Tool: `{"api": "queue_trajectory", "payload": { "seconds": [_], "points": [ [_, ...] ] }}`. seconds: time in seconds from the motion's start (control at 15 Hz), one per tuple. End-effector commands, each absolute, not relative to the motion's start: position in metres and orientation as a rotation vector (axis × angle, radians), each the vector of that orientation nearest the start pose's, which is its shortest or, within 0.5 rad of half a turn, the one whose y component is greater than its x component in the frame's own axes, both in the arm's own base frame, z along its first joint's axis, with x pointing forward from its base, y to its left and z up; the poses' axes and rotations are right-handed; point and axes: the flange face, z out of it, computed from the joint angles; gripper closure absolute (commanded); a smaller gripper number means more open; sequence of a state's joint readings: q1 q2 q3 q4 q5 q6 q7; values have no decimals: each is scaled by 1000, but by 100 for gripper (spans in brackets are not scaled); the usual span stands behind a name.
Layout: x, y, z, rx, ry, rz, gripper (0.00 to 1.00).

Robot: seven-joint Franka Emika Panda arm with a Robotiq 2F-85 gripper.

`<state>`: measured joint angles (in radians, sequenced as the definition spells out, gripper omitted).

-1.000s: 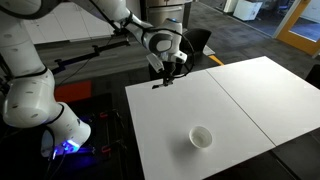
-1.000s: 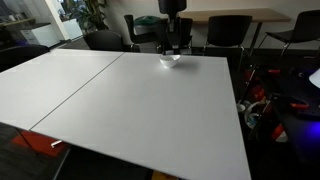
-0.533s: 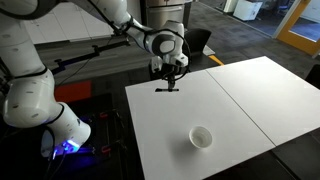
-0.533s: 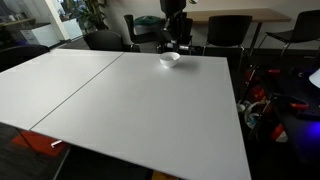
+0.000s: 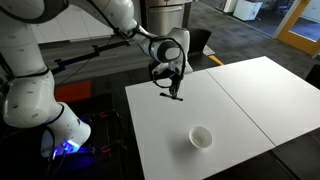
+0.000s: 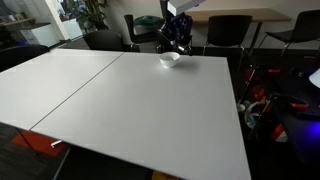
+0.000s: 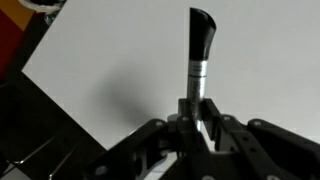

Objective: Pick the pen on the table and put it in the bowl

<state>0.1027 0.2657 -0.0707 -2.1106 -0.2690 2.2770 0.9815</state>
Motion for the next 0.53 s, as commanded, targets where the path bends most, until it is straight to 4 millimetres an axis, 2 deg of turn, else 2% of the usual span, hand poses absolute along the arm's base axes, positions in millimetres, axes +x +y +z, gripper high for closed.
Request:
{"api": "queue_trajectory", "payload": {
  "seconds": [0.0,0.27,0.47],
  "points": [
    [579,-6,277,-3041,1500,-12,95],
    [584,-25,273,-3001,1558,86,95],
    [587,-37,277,-2980,1597,133,95]
  ]
}}
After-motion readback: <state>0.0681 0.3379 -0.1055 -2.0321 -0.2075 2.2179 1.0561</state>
